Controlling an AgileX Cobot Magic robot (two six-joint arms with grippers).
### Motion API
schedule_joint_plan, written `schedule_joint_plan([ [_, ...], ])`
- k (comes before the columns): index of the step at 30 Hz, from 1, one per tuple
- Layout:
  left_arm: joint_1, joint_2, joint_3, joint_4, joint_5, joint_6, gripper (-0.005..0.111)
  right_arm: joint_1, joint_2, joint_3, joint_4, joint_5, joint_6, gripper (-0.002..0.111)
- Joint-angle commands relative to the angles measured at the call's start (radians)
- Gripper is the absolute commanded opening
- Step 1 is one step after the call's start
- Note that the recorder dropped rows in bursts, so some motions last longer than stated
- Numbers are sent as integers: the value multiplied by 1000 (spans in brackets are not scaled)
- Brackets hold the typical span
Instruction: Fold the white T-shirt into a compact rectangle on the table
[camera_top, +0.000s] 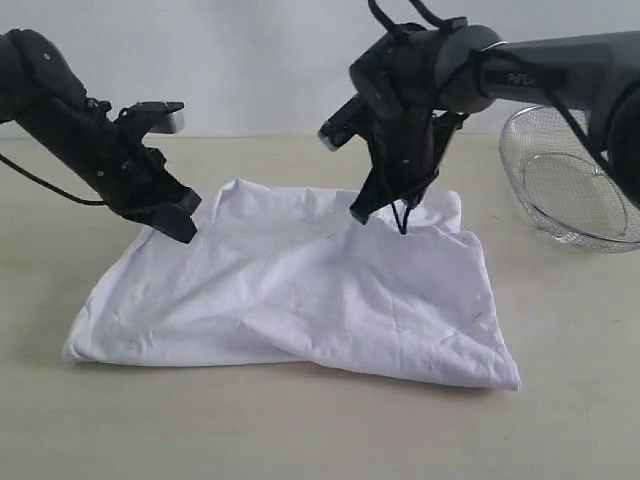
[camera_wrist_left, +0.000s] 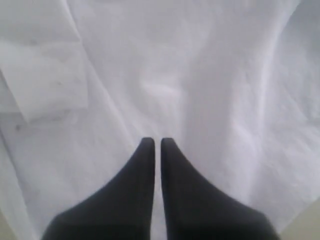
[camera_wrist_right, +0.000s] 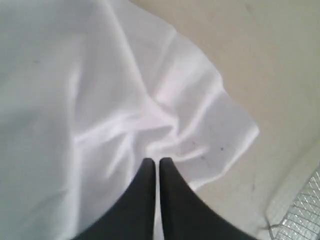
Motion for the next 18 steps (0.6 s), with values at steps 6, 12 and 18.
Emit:
schedule_joint_plan([
  [6, -79, -33, 211, -90, -71, 15, 5, -42, -97, 5, 262, 122, -113, 0],
  [12, -89, -44, 340, -121, -100, 15, 5, 12, -102, 165, 382, 45, -132, 0],
  [18, -89, -51, 411, -176, -117, 56, 5, 17, -106, 306, 389, 3, -98, 0],
])
